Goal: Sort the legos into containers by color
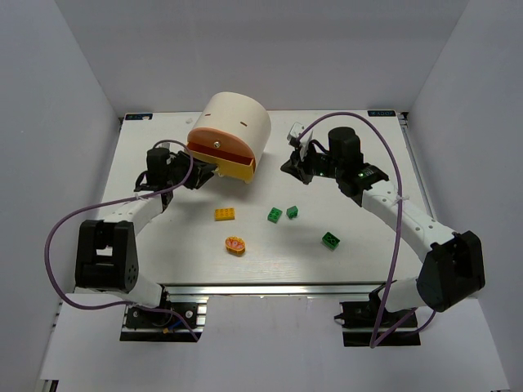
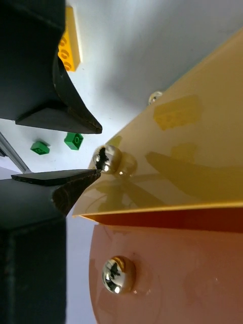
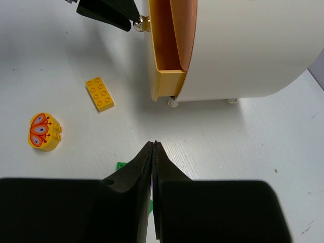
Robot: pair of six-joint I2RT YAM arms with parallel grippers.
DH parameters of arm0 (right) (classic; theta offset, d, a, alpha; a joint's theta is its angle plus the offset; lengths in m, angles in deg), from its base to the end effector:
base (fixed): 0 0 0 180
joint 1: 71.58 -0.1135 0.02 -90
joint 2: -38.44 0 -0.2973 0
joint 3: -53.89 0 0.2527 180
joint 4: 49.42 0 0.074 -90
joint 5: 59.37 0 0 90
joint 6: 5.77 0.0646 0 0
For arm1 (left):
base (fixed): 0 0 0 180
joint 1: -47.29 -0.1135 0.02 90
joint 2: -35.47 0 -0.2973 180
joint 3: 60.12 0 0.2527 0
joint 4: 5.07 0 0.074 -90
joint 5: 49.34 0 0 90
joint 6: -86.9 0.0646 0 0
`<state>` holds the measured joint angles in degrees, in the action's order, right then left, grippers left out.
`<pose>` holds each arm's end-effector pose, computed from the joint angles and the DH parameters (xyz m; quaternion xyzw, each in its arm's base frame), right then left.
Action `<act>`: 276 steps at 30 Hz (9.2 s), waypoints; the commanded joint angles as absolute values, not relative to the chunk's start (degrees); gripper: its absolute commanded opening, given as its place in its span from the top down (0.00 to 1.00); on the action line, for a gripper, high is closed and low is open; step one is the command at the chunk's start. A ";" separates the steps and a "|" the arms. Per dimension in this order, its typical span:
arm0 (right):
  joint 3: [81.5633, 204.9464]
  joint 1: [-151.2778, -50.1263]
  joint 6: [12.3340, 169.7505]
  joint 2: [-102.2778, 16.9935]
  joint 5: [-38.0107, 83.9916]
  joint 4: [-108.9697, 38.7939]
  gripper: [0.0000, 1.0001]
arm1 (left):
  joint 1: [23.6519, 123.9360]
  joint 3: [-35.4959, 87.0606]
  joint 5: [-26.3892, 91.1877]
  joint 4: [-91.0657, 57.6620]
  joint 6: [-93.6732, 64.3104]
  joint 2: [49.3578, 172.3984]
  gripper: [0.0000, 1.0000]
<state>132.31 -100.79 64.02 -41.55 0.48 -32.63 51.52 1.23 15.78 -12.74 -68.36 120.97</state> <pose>0.2846 0.1963 0.3584 -0.4656 0.6476 0.2546 0.5468 0.3370 -0.0522 0.2366 -0.3431 0.7883 -0.4253 0.2828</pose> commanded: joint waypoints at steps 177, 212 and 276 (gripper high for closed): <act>173.42 -112.26 54.58 -65.44 1.41 -16.15 1.00 | 52.13 -12.90 13.50 -46.22 -47.57 73.62 0.19; 169.22 -118.68 54.34 -71.95 21.67 -23.82 0.37 | 52.13 -9.47 10.08 -43.68 -50.03 74.85 0.16; 123.08 -68.32 80.01 -35.92 -10.06 -17.31 0.11 | 97.57 55.92 57.01 -67.14 -22.88 159.40 0.22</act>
<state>123.19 -68.85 80.85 -37.74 -8.87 -16.15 97.36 53.95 56.58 -66.84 -23.24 159.78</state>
